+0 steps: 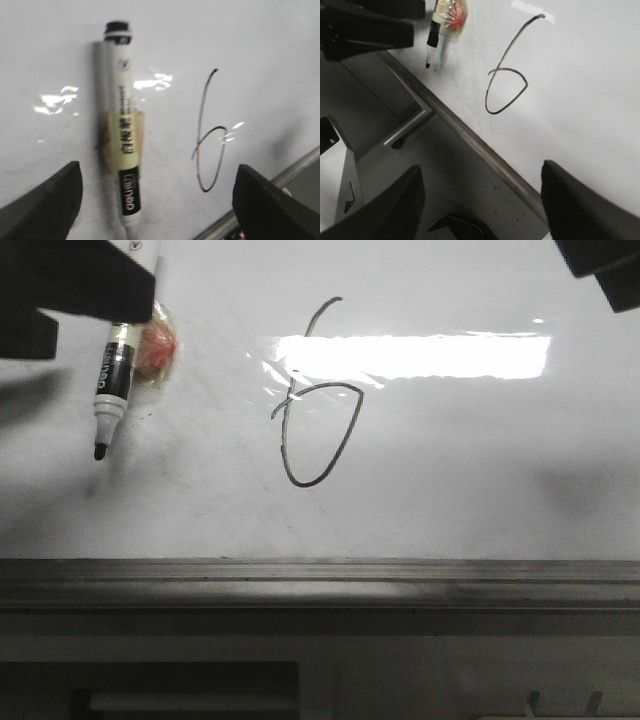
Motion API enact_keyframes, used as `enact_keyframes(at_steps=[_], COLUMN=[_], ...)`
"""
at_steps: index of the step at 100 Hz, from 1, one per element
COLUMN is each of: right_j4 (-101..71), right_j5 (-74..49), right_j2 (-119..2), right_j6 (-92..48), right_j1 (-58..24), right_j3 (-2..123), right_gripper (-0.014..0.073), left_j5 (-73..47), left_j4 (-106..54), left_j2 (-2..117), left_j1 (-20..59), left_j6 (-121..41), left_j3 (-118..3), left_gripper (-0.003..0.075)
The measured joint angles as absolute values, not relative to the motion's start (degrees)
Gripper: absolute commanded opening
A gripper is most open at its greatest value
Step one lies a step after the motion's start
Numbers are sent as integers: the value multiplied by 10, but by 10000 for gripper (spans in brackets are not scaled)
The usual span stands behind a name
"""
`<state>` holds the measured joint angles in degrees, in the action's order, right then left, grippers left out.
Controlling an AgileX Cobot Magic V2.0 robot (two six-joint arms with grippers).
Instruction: Write number 6 on whiteboard
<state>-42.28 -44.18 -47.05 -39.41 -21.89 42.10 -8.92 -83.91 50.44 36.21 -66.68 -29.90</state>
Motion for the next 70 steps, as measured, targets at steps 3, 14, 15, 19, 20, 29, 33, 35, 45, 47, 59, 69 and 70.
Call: enact_keyframes(at_steps=[3,14,15,19,20,29,33,35,45,47,59,69,70], right_j4=[-423,-423,-423,-423,-423,-423,-423,-423,-425,-425,-426,-427,-427], right_j5=[-442,-435,-434,-426,-425,-406,-400,-396,-372,-364,-318,-275,-271], right_j2=[-469,-447,-444,-434,-430,-404,-393,-387,-356,-348,-290,-217,-212], right_j6=[-394,-394,-394,-394,-394,-394,-394,-394,-394,-394,-394,-399,-398], right_j1=[-219,-219,-219,-219,-219,-219,-219,-219,-219,-219,-219,-219,-219], right_j3=[420,420,420,420,420,420,420,419,402,396,343,286,277], right_gripper=[438,356,331,283,261,110,30,4,-61,-62,-62,-62,-62], left_j5=[-96,-108,-110,-113,-112,-118,-122,-123,-138,-141,-170,-178,-178], left_j4=[-828,-772,-764,-747,-741,-712,-704,-699,-681,-677,-648,-638,-637], left_j2=[485,427,420,403,395,355,342,334,301,297,267,242,240], left_j1=[362,362,362,362,362,362,362,362,362,362,362,362,362], left_j6=[-667,-667,-667,-667,-667,-667,-667,-667,-667,-667,-667,-668,-668], left_j3=[-299,-298,-298,-297,-297,-294,-293,-292,-292,-292,-289,-271,-269], left_gripper=[568,566,564,554,547,452,391,347,94,36,-20,-20,-20])
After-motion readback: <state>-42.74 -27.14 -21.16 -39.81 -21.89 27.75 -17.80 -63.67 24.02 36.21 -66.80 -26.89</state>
